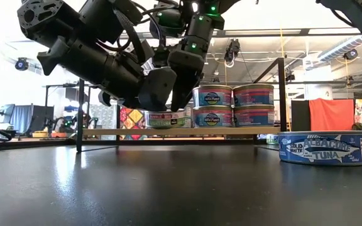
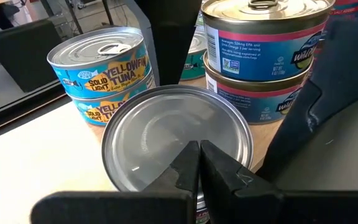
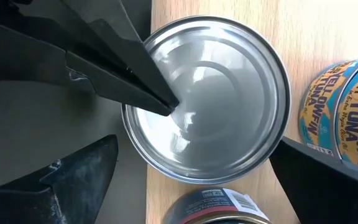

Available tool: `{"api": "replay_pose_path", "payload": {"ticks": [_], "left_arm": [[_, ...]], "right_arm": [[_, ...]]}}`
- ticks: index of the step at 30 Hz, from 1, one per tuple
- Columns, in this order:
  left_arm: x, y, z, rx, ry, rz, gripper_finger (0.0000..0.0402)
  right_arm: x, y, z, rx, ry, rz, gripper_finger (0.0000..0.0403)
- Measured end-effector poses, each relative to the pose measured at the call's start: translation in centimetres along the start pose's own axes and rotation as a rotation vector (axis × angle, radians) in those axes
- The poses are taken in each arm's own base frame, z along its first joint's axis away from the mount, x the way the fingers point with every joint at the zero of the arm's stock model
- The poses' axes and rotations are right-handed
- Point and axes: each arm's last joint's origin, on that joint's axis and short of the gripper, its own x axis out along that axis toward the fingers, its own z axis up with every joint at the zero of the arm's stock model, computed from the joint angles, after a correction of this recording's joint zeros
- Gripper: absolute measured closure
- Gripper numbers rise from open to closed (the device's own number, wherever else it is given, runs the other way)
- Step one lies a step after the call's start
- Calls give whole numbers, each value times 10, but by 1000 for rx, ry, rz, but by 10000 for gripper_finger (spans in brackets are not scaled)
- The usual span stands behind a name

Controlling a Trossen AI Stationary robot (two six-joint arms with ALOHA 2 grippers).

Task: Stack canned seafood by type on shelf
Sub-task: Put the bottom right green and white tuna can on the shelf

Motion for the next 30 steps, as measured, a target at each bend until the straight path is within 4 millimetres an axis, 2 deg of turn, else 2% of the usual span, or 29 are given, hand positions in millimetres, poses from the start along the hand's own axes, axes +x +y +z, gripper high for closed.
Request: {"api": "replay_pose_path", "payload": {"ticks": [10, 22, 30], "left_arm": [[-2, 3, 5, 11, -14, 15, 402], [-4, 5, 11, 22, -28, 21, 402], [-4, 5, 13, 16, -34, 20, 402]], "right_arm": [[-5, 0, 1, 1, -9, -20, 3], [-42, -1, 24, -21, -125, -57, 3], [-44, -2, 22, -2, -107, -62, 3]]}}
